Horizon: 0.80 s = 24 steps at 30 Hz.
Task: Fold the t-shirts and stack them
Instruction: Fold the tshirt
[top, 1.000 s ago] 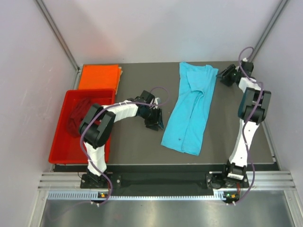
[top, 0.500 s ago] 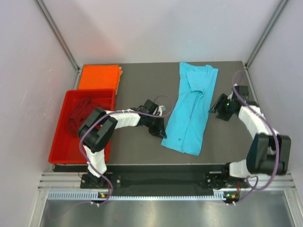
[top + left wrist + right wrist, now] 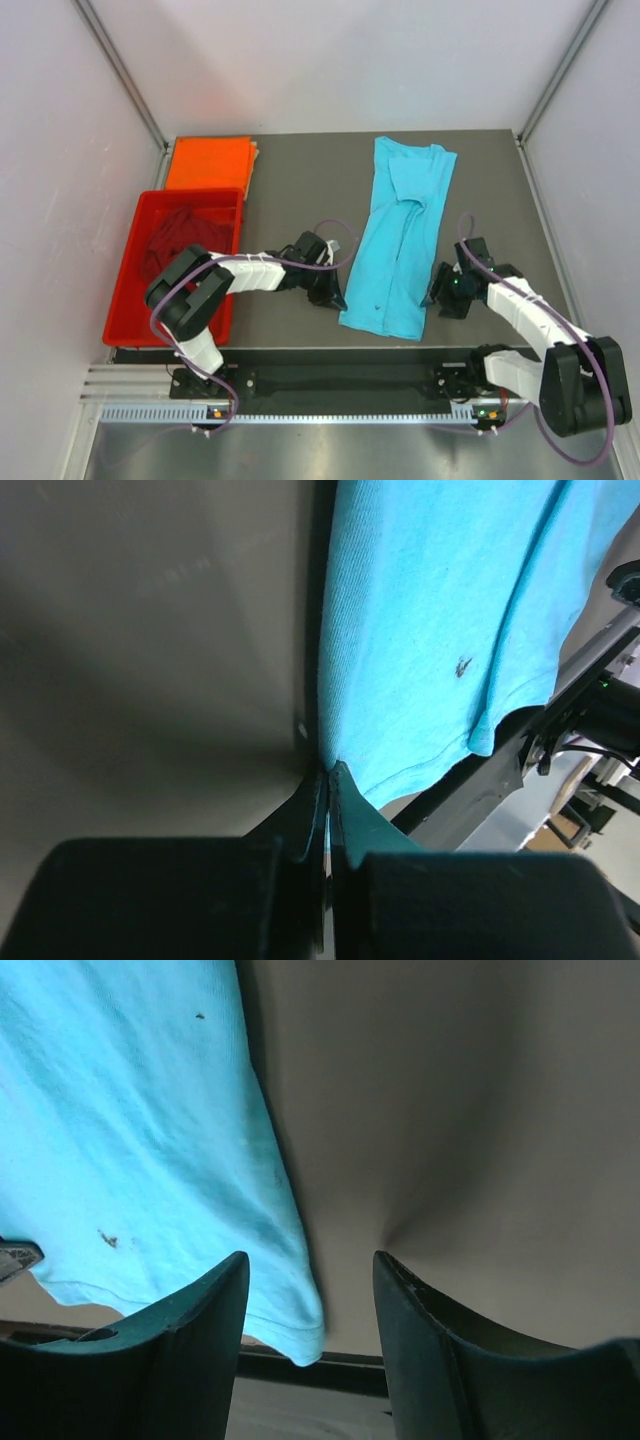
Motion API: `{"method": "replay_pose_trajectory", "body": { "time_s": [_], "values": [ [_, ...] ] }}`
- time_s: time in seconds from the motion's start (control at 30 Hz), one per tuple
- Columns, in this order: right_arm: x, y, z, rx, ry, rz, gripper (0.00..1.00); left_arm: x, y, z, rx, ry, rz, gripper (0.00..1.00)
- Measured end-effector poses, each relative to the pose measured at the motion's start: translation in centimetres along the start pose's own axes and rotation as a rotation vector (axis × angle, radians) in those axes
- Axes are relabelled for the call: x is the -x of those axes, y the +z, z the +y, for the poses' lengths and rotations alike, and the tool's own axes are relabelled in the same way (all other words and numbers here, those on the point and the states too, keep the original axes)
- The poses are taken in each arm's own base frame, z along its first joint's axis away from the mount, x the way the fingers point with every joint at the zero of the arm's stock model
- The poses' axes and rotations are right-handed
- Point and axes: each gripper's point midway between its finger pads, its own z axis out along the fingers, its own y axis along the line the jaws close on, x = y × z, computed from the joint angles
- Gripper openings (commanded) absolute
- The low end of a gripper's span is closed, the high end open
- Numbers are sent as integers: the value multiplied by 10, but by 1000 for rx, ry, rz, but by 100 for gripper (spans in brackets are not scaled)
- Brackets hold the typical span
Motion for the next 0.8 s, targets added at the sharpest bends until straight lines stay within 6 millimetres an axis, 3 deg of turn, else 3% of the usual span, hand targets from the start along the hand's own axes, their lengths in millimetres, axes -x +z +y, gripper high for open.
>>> {"method": "replay_pose_trajectory", "body": {
  "time_s": [0.23,0.33,0.37,0.4,0.63,0.7,0.8],
  "values": [
    [-27,5,3,14,-12,40,42,-21,6,-9,-22,-41,15,16],
    [-33,6,3,18,-15,43,25,-23,4,-9,-22,-62,4,21],
    [-34,6,2,15,-12,44,4,-24,2,-9,-20,-65,-1,22],
    [-35,6,0,9,-12,45,0,-25,1,-8,-15,-67,-4,22],
    [-33,2,-15,-76,19,8,0,-26,-5,-5,19,-88,-19,28],
    [-32,0,-20,-104,22,-2,18,-26,-8,-4,30,-94,-22,32],
    [-32,-3,-26,-136,24,-11,32,-27,-12,-1,53,-98,-28,34]
  ]
}}
